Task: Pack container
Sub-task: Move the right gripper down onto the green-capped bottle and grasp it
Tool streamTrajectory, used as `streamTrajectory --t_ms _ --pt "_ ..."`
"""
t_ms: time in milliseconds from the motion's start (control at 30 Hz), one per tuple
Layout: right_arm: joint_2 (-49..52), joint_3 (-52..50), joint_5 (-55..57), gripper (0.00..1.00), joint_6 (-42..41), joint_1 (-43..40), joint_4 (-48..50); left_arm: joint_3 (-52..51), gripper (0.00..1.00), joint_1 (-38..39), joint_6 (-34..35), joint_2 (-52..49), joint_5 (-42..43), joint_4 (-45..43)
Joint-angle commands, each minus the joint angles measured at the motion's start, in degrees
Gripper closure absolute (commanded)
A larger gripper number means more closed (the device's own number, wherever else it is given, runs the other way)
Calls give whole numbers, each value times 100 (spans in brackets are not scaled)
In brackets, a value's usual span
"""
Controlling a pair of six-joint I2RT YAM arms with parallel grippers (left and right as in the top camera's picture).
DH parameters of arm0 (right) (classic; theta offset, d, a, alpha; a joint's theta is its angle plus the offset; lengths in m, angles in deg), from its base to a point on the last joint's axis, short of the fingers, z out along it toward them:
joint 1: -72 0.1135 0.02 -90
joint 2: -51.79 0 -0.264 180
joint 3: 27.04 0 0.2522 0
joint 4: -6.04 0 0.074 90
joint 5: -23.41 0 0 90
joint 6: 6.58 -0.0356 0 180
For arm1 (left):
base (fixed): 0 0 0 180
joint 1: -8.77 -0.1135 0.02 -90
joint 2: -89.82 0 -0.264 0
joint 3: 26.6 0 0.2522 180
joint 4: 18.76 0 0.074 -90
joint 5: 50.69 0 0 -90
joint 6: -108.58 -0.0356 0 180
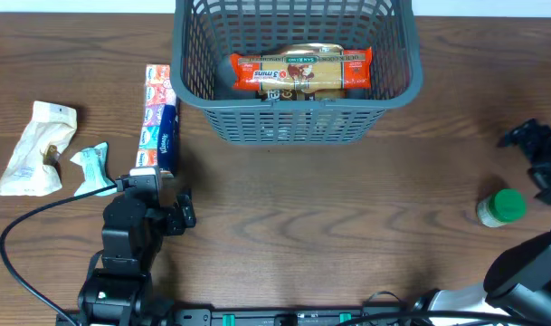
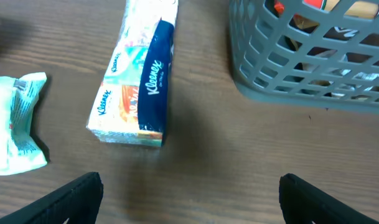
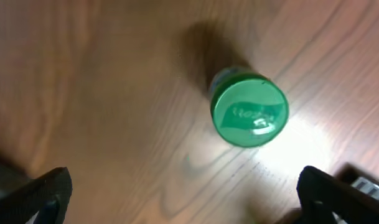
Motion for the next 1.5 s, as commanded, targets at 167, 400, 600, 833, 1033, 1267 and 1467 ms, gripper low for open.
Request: streamTrajectory --t_ms 167,400,600,833,1033,1267,1467 --pt "-83 -1224 273 1 4 -52 785 129 10 17 28 4 -48 -4" --pt "-92 -1158 363 1 114 -127 824 129 10 17 28 4 -48 -2" --pt "-90 -1156 313 1 -103 -649 699 129 10 17 28 4 -48 -2" --pt "-87 -1239 214 1 225 -1119 776 129 10 17 28 4 -48 -2" --pt "-87 -1659 162 1 249 -1045 1169 129 10 17 31 4 -48 -2" --pt "-87 -2131 81 1 264 -828 1779 129 10 17 31 4 -46 -2" --pt "-87 -2389 83 1 262 -680 2354 129 10 17 31 4 -46 -2"
